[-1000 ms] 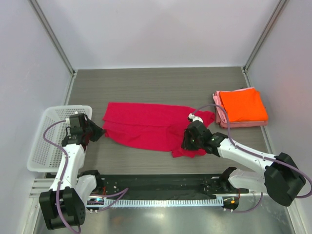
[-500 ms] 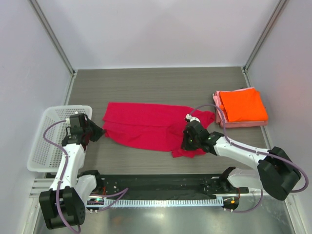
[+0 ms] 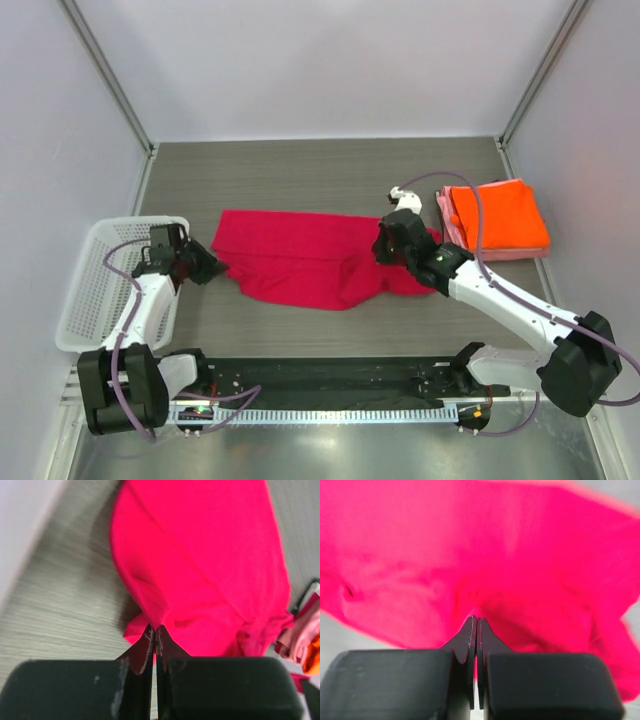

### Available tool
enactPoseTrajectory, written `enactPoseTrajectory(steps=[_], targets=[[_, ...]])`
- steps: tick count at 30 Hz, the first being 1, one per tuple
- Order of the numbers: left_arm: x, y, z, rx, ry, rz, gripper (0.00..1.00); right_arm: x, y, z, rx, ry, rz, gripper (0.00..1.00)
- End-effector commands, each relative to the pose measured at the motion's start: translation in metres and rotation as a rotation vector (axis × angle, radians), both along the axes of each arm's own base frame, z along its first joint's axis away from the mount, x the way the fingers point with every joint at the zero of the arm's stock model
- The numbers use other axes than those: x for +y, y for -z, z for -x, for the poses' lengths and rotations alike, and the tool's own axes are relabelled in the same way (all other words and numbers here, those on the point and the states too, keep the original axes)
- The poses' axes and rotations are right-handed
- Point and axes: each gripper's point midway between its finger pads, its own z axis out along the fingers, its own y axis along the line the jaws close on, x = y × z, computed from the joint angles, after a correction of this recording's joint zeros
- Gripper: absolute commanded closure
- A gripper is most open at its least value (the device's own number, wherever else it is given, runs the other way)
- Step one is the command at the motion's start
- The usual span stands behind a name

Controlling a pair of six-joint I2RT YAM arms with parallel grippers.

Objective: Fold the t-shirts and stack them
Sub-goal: Flatten the tshirt out

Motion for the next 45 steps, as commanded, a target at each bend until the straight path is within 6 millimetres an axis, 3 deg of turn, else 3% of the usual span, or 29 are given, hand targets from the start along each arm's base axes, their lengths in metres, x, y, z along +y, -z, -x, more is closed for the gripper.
enactPoseTrajectory(steps=[1,5,9,11,17,26,32,36,37,39,40,41,43,45], targets=[[-0.015,-0.039,-0.025,-0.143,0.092,0.042,1.0,-0.023,-0.051,-0.029,-0.161,0.127,0.028,0.99],[-0.017,-0.058,-0.036,-0.19,0.107,0.053,1.0,-0.033,-0.092,-0.044,-0.258,0.196,0.016,0.99],[-0.005,-0.072,-0.046,-0.189,0.041,0.052,1.0,-0.051,-0.124,-0.053,-0.334,0.269,0.015,0.99],[-0.011,-0.089,-0.053,-0.236,0.066,0.131,1.0,-0.059,-0.136,-0.055,-0.363,0.298,0.011,0.99],[-0.012,-0.112,-0.07,-0.249,0.106,0.24,1.0,-0.08,-0.164,-0.061,-0.43,0.319,-0.004,0.99],[-0.011,-0.164,-0.067,-0.457,0.156,0.276,1.0,-0.083,-0.184,-0.063,-0.454,0.277,-0.063,0.96],[0.003,-0.174,-0.061,-0.501,0.128,0.257,1.0,-0.084,-0.18,-0.058,-0.45,0.254,-0.077,0.94],[0.005,-0.172,-0.056,-0.475,0.126,0.231,1.0,-0.093,-0.184,-0.056,-0.462,0.312,-0.1,0.99],[0.008,-0.168,-0.054,-0.451,0.106,0.206,1.0,-0.097,-0.19,-0.056,-0.476,0.338,-0.108,0.99],[0.012,-0.182,-0.055,-0.471,0.105,0.17,1.0,-0.103,-0.204,-0.052,-0.511,0.349,-0.11,0.99],[0.014,-0.184,-0.051,-0.458,0.094,0.142,1.0,-0.103,-0.222,-0.049,-0.543,0.347,-0.128,0.99],[0.016,-0.202,-0.052,-0.489,0.094,0.116,1.0,-0.102,-0.23,-0.045,-0.555,0.326,-0.134,0.99],[0.017,-0.214,-0.044,-0.488,0.084,0.089,1.0,-0.102,-0.267,-0.032,-0.628,0.294,-0.188,0.99],[0.016,-0.245,-0.036,-0.553,0.088,0.057,1.0,-0.095,-0.29,-0.016,-0.671,0.209,-0.224,0.99]])
